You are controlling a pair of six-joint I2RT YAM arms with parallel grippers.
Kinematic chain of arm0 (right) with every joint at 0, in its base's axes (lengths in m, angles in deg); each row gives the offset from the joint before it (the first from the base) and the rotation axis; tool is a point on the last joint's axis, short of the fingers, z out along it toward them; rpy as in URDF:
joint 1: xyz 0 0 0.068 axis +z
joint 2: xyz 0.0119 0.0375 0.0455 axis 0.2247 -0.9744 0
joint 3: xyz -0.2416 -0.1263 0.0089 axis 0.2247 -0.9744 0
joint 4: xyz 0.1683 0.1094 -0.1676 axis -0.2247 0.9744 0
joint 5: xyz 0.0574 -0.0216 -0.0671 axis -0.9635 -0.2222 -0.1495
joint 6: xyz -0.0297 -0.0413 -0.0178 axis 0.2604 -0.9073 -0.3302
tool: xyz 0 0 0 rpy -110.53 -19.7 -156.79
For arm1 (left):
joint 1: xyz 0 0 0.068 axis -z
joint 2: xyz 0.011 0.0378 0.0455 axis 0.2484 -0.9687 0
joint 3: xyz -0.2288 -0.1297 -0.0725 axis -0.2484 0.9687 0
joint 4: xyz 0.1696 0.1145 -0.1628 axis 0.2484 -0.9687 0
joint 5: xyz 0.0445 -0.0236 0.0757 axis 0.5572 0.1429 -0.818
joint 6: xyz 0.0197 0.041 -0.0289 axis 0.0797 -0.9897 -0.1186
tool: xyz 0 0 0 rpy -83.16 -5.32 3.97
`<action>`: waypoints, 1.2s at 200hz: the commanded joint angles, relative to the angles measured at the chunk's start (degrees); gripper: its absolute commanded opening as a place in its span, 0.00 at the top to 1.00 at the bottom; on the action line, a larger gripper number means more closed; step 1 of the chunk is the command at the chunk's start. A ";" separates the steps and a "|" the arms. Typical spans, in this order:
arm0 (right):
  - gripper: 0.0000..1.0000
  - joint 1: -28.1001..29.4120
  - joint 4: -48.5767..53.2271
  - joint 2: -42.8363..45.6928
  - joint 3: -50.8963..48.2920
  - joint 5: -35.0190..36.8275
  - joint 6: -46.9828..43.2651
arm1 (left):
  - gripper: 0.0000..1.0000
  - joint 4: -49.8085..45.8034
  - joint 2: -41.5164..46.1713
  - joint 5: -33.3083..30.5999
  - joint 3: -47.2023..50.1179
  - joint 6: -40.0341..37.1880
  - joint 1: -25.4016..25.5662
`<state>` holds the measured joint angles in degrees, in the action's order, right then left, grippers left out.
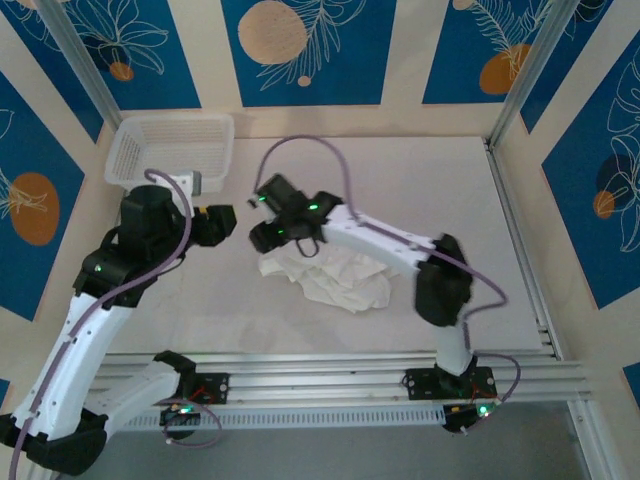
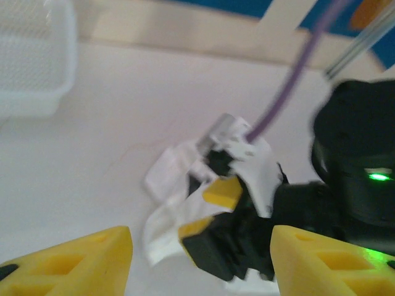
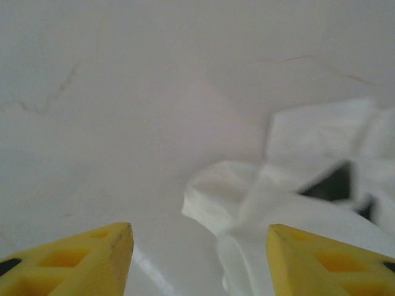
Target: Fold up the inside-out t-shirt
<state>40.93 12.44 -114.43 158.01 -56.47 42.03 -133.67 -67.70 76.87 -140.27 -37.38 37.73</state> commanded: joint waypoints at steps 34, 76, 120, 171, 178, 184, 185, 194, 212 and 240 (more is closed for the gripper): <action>0.40 1.02 12.67 -19.24 15.55 -0.33 -10.38 | 0.39 -8.60 8.24 -12.15 3.98 2.01 -0.76; 0.96 0.90 14.64 -19.91 18.37 0.11 -9.63 | 0.39 -7.85 8.48 -11.09 4.67 2.63 -0.76; 1.00 -2.65 6.75 -0.54 15.09 -3.97 -9.39 | 0.39 -5.35 5.78 -9.53 -0.21 2.48 -0.82; 1.00 -11.37 -12.35 29.96 -10.15 -19.30 -9.33 | 0.39 -2.82 2.80 -5.72 -2.93 1.81 -0.92; 1.00 -11.57 -13.73 33.25 -15.38 -19.48 -9.24 | 0.39 -2.34 2.58 -5.10 -2.27 1.87 -0.92; 1.00 -11.57 -15.02 35.97 -20.21 -19.08 -8.43 | 0.38 -1.85 2.29 -4.37 -1.55 2.13 -0.93; 1.00 -11.56 -15.18 36.35 -20.94 -19.01 -8.23 | 0.38 -1.70 2.23 -4.25 -1.45 2.09 -0.89; 1.00 -11.57 -16.90 39.71 -29.03 -19.14 -5.67 | 0.38 -0.70 1.52 -2.29 -0.31 2.21 -0.93; 0.96 -10.95 -18.15 44.83 -43.62 -18.90 1.49 | 0.37 0.81 -1.28 2.71 1.06 2.03 -0.90; 0.90 -7.09 -18.70 51.23 -62.18 -18.37 11.76 | 0.36 1.37 -7.07 10.02 2.53 2.19 -0.87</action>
<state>31.16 -8.78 -65.86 107.87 -74.11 42.73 -134.09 -70.51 78.44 -139.57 -35.28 37.34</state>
